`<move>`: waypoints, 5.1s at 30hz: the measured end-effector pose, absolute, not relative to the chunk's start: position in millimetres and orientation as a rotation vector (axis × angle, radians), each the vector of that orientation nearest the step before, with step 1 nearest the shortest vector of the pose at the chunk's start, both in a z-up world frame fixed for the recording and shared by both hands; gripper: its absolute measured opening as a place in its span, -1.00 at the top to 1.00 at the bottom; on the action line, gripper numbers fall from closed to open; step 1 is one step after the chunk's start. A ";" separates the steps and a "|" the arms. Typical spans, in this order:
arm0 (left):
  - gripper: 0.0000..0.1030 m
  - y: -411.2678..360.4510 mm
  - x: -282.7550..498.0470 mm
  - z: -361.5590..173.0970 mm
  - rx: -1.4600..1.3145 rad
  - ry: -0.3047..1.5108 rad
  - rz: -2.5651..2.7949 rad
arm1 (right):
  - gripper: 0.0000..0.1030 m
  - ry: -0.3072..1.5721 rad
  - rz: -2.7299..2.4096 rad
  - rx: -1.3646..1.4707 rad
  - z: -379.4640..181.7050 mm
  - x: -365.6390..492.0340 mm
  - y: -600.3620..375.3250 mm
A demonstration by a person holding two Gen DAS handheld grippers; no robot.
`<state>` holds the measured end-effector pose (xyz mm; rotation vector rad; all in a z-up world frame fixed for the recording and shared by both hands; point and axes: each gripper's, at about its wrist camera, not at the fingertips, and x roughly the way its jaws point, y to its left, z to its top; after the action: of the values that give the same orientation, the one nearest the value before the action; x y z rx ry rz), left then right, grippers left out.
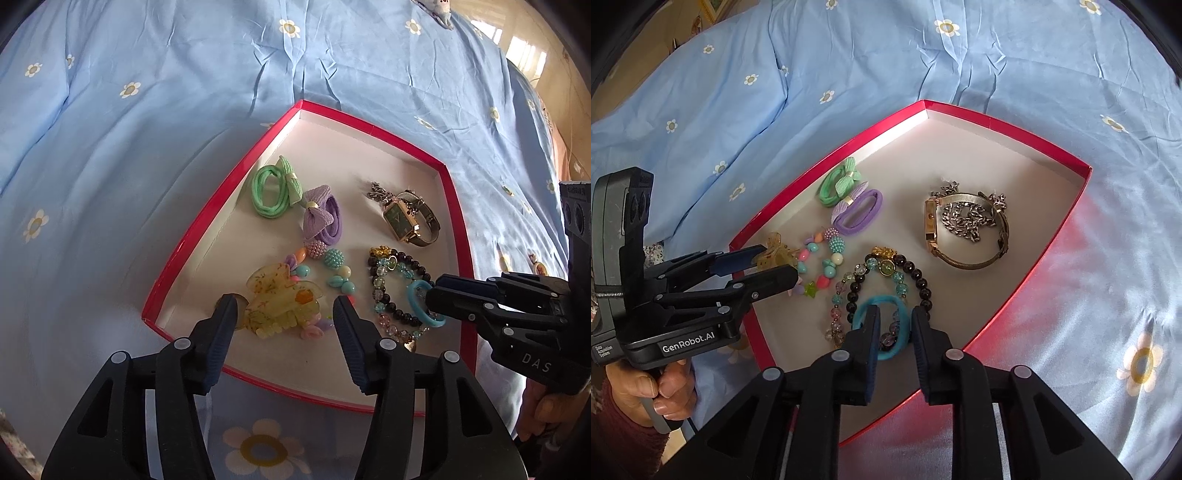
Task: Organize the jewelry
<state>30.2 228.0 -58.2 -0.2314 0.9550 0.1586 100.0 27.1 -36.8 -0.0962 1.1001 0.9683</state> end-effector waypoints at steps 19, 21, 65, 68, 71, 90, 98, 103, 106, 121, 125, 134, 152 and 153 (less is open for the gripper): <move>-0.23 234.6 11.7 -43.0 -0.291 0.903 0.175 | 0.17 1.048 0.962 -0.032 -18.0 97.7 6.9; -0.37 234.7 4.9 -39.6 -0.305 0.884 0.179 | 0.12 1.036 0.961 -0.017 -14.9 96.5 2.6; -1.00 175.0 -87.8 25.2 -0.210 0.696 0.336 | -1.00 0.719 0.928 -0.020 76.6 25.0 -78.8; -1.00 174.2 -86.7 13.3 -0.212 0.707 0.347 | -1.00 0.718 0.902 -0.001 60.1 22.9 -78.3; -1.00 170.5 -86.5 2.3 -0.181 0.714 0.377 | -1.00 0.733 0.880 0.003 38.9 19.9 -73.9; -1.00 166.8 -100.1 -19.6 -0.166 0.690 0.419 | -1.00 0.719 0.842 -0.001 -3.6 11.8 -74.7; -1.00 160.2 -105.9 -10.9 -0.156 0.660 0.419 | -1.00 0.668 0.839 0.002 9.6 6.7 -80.5; -1.00 155.1 -107.8 -6.7 -0.142 0.648 0.423 | -1.00 0.643 0.844 0.007 18.2 3.2 -84.0; -1.00 153.7 -108.3 -6.0 -0.136 0.647 0.421 | -1.00 0.636 0.844 -0.003 19.1 1.4 -83.0; -1.00 154.9 -107.7 -6.5 -0.134 0.660 0.426 | -1.00 0.652 0.859 -0.013 15.0 -0.1 -80.7; -1.00 155.3 -107.5 -7.3 -0.134 0.663 0.428 | -1.00 0.654 0.860 -0.013 15.1 -0.5 -80.3; -1.00 155.0 -106.7 -8.3 -0.132 0.665 0.429 | -1.00 0.653 0.866 -0.019 15.5 -2.9 -78.7; -1.00 153.4 -107.4 -12.0 -0.123 0.662 0.434 | -1.00 0.655 0.872 -0.024 17.4 -5.4 -76.3; -1.00 153.3 -107.5 -12.2 -0.124 0.662 0.434 | -1.00 0.656 0.872 -0.023 17.2 -5.4 -76.4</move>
<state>-107.5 153.3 -12.2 -0.1235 0.6624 0.4336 -5.4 -76.4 17.2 -0.0235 0.6561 0.8723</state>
